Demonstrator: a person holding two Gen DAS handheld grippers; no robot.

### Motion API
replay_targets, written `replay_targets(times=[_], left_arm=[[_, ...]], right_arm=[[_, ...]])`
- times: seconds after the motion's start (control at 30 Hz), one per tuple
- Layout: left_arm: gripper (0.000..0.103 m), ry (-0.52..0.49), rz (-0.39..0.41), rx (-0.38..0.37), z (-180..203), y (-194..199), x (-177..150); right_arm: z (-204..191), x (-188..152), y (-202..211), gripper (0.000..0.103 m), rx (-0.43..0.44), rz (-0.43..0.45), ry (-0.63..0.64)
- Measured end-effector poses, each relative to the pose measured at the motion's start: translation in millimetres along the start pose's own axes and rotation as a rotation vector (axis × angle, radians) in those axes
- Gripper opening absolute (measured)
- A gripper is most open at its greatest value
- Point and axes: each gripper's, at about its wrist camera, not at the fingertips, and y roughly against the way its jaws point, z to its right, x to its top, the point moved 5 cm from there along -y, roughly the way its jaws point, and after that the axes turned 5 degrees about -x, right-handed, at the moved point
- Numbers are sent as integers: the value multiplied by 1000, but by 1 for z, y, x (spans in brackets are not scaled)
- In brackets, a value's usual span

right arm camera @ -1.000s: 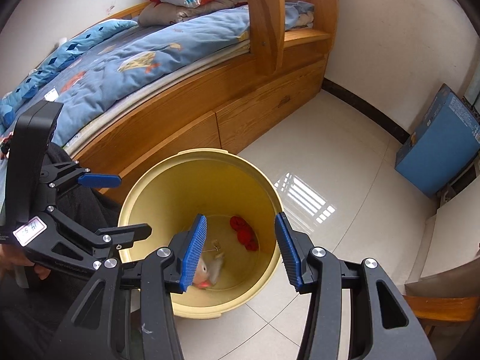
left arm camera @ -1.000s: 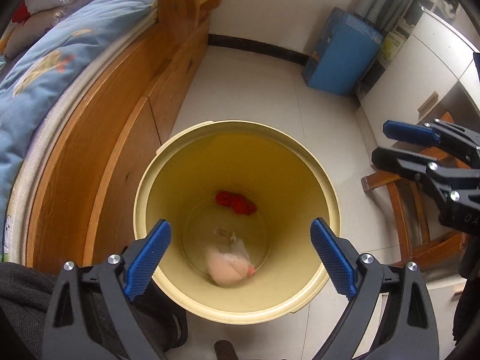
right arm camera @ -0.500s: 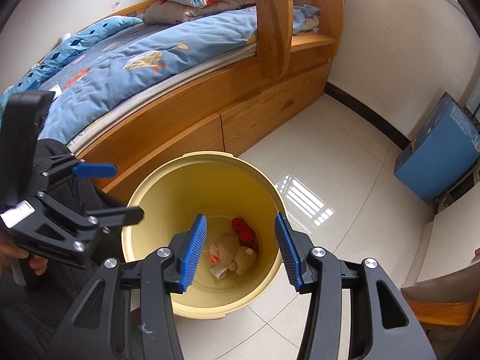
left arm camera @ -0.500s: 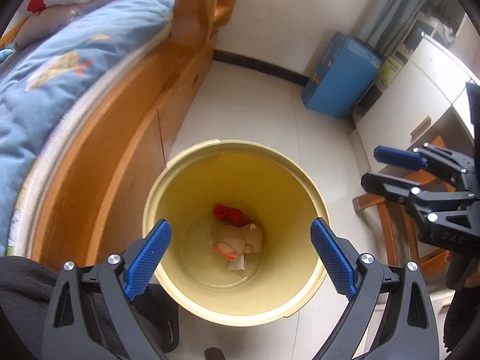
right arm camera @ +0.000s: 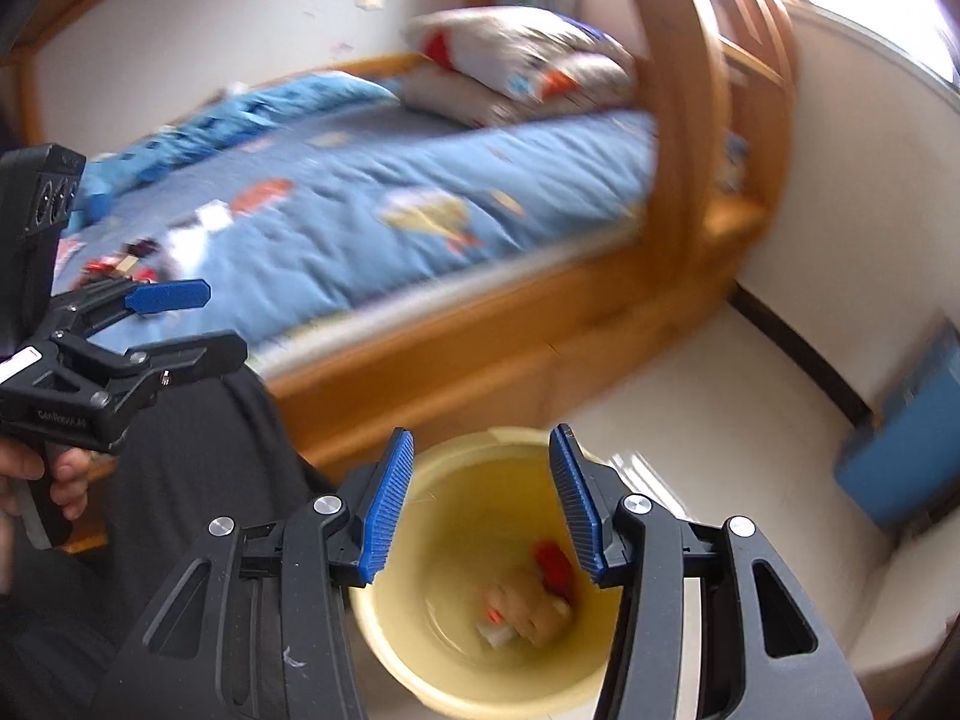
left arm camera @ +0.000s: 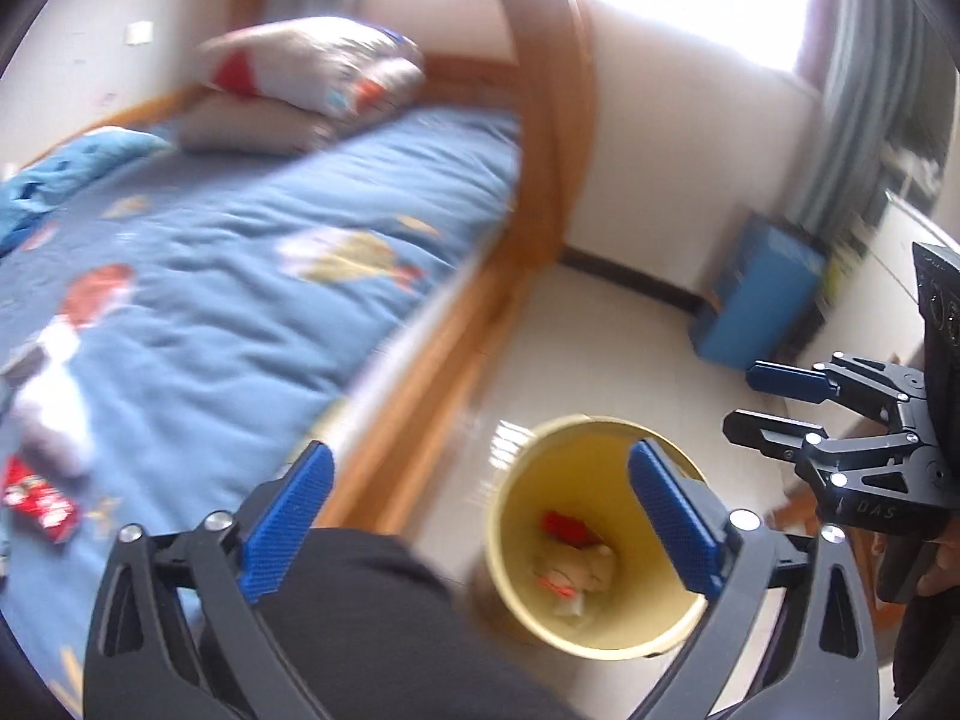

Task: Collect trash
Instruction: 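Return both tools to the bed toward the candy wrapper and scrunchie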

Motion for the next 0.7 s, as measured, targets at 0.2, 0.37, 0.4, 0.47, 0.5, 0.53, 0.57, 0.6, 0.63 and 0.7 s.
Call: replay_targets(times=[0.2, 0.37, 0.4, 0.47, 0.5, 0.53, 0.57, 0.6, 0.63, 0.7], left_arm=[[99, 67, 107, 182, -61, 68, -3], [99, 195, 167, 333, -120, 120, -19], [99, 221, 174, 362, -132, 128, -23], [99, 280, 186, 435, -158, 149, -35], [99, 301, 192, 467, -168, 156, -41], [99, 324, 198, 499, -180, 164, -47], [99, 352, 201, 534, -193, 174, -54], [99, 375, 205, 558, -204, 183, -61], [99, 396, 212, 577, -213, 191, -66], [99, 434, 226, 625, -233, 207, -77]], right_arm=[[-73, 51, -4, 67, 153, 126, 66], [-139, 84, -5, 74, 306, 228, 130], [-154, 89, -5, 80, 355, 244, 137], [-178, 97, -8, 91, 416, 262, 143], [-195, 101, -10, 93, 460, 278, 150], [-208, 104, -11, 94, 487, 291, 158], [-219, 107, -11, 95, 510, 303, 166], [-231, 110, -13, 95, 531, 314, 174], [-246, 113, -15, 95, 555, 320, 187], [-270, 117, -20, 95, 596, 324, 215]])
